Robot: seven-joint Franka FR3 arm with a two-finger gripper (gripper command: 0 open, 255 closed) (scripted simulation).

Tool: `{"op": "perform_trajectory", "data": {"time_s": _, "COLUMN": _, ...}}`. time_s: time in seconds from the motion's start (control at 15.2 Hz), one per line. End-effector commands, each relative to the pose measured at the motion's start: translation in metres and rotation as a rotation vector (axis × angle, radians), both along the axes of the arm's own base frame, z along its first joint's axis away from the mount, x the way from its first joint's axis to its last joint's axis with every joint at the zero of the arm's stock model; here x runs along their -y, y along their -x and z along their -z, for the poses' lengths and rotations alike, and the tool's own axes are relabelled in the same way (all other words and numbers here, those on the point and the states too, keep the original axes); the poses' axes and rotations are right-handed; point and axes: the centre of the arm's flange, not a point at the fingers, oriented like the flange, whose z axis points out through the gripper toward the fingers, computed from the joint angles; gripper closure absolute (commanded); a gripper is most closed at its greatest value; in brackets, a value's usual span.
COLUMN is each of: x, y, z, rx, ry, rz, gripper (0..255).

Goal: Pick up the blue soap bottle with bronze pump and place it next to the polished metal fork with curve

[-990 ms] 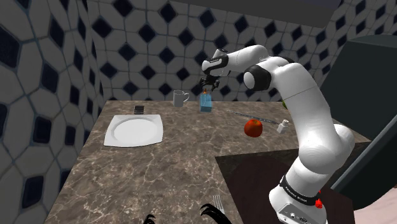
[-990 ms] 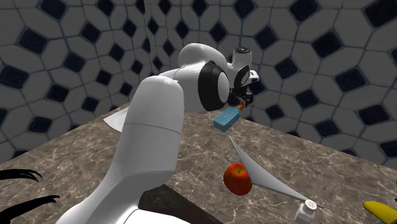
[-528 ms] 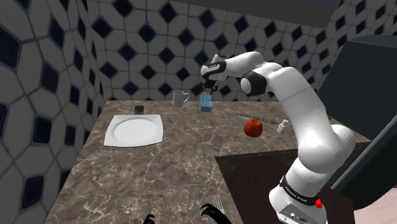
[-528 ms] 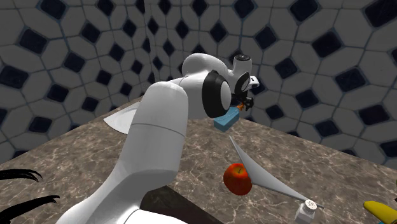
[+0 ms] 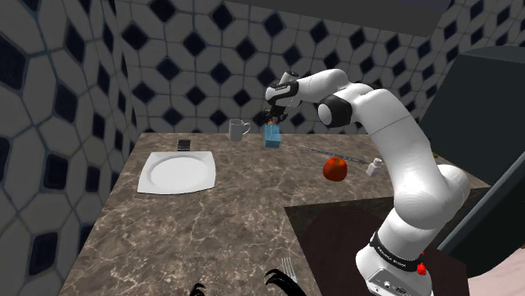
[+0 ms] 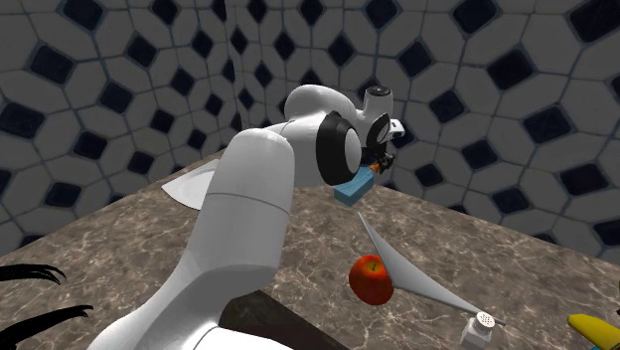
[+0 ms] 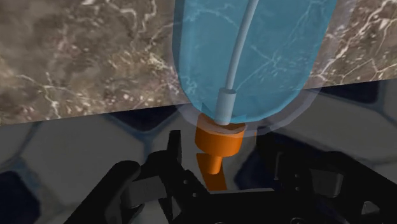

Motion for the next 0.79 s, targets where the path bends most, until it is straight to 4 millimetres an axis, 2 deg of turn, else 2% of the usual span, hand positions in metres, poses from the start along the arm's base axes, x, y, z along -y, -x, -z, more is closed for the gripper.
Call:
{"op": "perform_trajectory", "data": {"time_s": 0.0, "x": 0.0, "y": 0.0, "z": 0.0, "rx": 0.0, "ry": 0.0, "rz": 0.0, "gripper": 255}}
{"op": "perform_trajectory", "data": {"time_s": 0.53, "x": 0.0, "y": 0.0, "z": 0.0, "rx": 0.0, "ry": 0.0, "rz": 0.0, "gripper": 255}}
{"op": "perform_trajectory", "data": {"time_s": 0.73, "x": 0.0, "y": 0.0, "z": -0.016, "rx": 0.0, "ry": 0.0, "rz": 0.0, "gripper": 255}}
